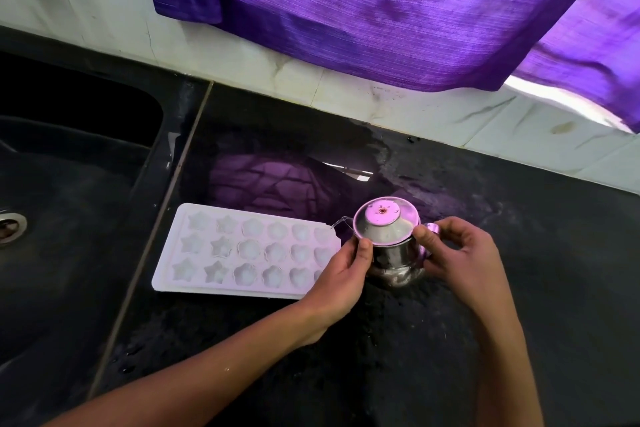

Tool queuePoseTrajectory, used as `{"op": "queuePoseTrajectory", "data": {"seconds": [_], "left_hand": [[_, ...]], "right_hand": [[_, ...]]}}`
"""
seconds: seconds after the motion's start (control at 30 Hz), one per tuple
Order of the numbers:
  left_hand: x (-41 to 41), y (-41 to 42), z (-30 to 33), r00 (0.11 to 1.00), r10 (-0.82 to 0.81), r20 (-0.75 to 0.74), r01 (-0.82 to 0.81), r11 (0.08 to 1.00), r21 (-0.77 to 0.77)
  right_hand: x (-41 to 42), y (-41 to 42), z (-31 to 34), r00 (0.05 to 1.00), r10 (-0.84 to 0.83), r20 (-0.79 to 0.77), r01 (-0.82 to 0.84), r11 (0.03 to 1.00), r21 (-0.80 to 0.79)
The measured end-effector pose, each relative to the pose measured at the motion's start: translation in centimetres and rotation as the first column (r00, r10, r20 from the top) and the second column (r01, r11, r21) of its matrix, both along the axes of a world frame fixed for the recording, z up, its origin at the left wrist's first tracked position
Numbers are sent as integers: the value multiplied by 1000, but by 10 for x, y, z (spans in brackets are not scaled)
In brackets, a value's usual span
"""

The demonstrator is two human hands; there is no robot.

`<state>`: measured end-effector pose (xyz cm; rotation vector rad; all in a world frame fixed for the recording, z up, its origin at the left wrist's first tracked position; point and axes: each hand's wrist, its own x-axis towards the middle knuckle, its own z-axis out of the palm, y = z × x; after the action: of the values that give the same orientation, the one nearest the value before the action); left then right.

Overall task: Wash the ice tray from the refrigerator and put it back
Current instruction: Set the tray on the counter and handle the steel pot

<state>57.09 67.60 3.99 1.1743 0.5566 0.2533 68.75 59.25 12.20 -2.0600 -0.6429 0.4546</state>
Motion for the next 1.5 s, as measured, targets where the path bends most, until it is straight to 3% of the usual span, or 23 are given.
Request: {"op": "queuePoseTrajectory", "data": {"seconds": [0.5,1.13,1.5], "left_hand": [[-2,-5,-2,996,70,51,-72,997,39],[-12,-33,-10,998,65,4,-65,998,-9],[-12,-36,-9,999,42,-3,-42,999,8]], "right_hand": [[-3,-5,-4,996,-5,-92,14,995,104],[-8,-17,-7,999,27,23,-24,995,-96],[-11,-20,0,999,22,29,-19,996,-84]]}}
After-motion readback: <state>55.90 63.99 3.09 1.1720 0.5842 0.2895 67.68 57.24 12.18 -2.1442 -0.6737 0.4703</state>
